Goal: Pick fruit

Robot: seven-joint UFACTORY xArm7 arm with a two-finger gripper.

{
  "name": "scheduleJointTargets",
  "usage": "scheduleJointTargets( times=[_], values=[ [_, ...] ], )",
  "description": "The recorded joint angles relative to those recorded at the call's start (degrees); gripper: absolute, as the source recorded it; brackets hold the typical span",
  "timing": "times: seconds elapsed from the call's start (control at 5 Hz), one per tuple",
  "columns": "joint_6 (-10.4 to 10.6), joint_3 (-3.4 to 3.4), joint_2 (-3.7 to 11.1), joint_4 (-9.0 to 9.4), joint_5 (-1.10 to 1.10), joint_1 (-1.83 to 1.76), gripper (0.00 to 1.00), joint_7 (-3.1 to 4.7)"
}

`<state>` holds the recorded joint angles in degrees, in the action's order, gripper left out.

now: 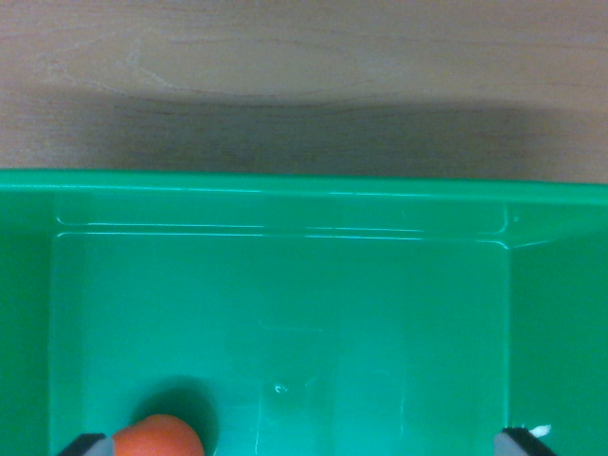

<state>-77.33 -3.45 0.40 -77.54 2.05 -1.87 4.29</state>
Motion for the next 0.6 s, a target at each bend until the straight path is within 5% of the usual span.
scheduleJointTargets(
  times=[0.6],
  values=[
    [2.33,0.34,0.40,2.25,0.13,-0.45,0.00,0.28]
  ],
)
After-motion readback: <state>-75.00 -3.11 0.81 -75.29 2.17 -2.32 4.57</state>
